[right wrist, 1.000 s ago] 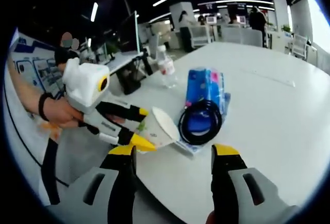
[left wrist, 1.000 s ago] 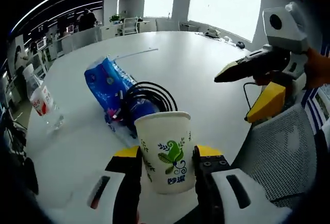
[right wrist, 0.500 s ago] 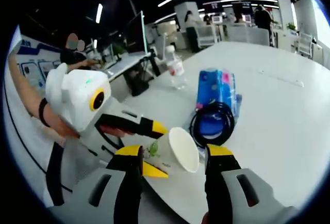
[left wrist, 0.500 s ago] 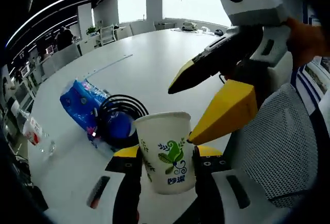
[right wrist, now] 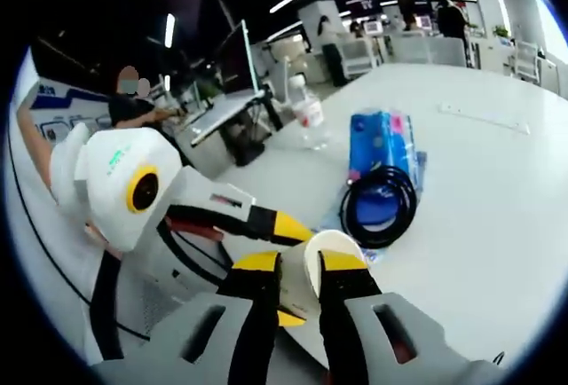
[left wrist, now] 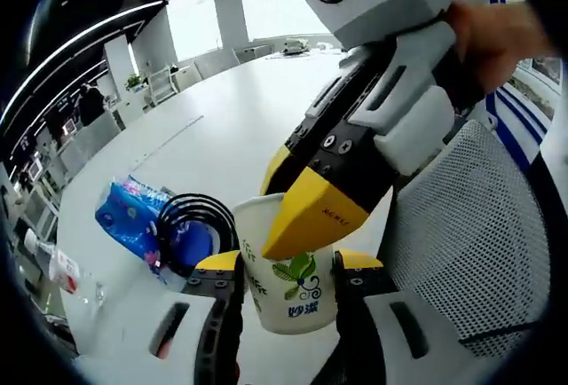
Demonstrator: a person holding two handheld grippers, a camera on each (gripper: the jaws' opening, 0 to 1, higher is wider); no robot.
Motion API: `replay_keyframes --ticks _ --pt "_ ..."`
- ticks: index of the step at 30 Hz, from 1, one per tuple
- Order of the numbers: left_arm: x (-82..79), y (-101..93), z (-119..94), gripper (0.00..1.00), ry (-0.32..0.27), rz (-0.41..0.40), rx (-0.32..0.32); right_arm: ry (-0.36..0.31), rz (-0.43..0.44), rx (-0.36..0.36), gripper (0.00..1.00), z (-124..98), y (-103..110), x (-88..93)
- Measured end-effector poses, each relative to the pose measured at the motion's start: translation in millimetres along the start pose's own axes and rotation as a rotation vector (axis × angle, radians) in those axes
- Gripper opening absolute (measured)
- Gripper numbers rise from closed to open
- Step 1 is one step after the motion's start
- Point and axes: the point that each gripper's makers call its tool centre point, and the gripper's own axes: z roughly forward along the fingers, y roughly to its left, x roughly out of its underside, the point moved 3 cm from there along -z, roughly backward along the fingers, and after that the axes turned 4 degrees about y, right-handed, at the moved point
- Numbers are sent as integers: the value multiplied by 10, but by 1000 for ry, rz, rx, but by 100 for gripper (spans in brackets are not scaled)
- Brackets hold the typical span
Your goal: Arrange the tabletop items into an orderly group along one side of the table until the central work area is clear of visible clutter.
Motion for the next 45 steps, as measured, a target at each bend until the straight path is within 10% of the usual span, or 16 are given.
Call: replay_keyframes --ticks 15,45 --pt "-10 -23 16 40 -4 37 6 -16 52 -33 1 11 94 12" --pt "248 442 -184 42 -7 -158 -131 -13 -31 -2 0 294 92 -281"
